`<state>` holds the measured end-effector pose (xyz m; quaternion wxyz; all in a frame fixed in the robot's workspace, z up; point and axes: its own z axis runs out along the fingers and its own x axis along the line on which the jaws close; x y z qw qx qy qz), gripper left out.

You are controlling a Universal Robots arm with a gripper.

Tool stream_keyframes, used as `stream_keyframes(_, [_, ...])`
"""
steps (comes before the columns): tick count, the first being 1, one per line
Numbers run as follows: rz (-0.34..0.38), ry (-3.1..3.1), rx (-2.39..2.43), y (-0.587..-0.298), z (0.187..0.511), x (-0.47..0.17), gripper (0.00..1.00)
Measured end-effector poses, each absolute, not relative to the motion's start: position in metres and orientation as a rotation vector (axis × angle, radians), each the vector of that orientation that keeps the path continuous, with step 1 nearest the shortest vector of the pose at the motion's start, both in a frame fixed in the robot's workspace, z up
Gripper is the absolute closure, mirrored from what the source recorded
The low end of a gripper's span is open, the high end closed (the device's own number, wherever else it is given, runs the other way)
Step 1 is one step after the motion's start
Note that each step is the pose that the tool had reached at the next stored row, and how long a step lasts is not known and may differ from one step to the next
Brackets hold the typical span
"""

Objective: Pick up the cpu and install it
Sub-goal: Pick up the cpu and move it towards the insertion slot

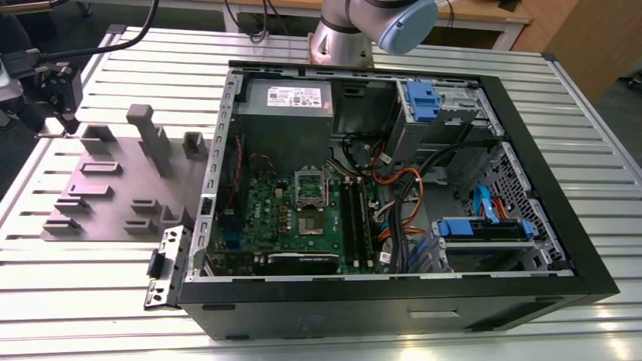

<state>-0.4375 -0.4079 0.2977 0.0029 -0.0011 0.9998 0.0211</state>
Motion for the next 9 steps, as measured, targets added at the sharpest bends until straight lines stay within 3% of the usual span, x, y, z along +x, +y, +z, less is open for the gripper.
stream_keyframes(9, [0.066, 3.135, -0.003, -0.4079, 0.2989, -0.4375, 0.53])
